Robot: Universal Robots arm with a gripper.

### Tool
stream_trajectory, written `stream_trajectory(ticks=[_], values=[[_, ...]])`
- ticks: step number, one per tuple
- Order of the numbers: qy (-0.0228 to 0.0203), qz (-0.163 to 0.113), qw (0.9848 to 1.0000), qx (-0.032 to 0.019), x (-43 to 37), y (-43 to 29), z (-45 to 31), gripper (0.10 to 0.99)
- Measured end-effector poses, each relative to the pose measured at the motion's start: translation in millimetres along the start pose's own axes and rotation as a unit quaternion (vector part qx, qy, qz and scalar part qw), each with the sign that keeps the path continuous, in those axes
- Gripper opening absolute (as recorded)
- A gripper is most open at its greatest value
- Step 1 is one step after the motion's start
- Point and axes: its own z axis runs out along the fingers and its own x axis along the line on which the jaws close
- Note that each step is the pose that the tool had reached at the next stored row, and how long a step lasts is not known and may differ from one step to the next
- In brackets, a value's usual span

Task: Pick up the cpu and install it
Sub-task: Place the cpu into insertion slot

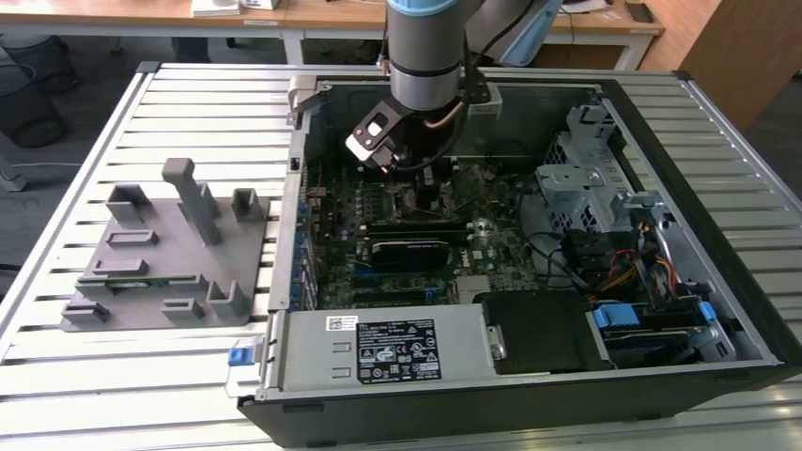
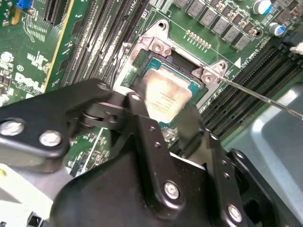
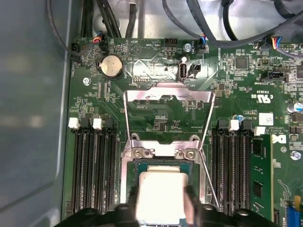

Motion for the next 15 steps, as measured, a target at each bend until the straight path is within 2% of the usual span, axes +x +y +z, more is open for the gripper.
stream_trajectory(ticks=[1, 2, 4, 5, 7, 8, 10, 15], values=[[0.0, 0.0, 1.0, 0.0001, 0.0, 0.1, -1.3, 0.475], [0.0, 0.0, 1.0, 0.0002, 0.0, 0.3, -2.2, 0.475], [0.0001, 0.0, 1.0, 0.0006, -0.2, 0.7, -3.4, 0.357], [0.0001, 0.0, 1.0, 0.001, -0.4, 0.9, -3.9, 0.357], [0.0005, 0.0, 1.0, 0.0021, -0.9, 1.2, -4.9, 0.239], [0.001, 0.0, 1.0, 0.0029, -1.2, 1.4, -5.7, 0.239], [0.0018, 0.0, 1.0, 0.0045, -1.7, 1.8, -7.7, 0.122], [0.0042, 0.0, 1.0, 0.0086, -2.1, 2.7, -13.3, 0.106]])
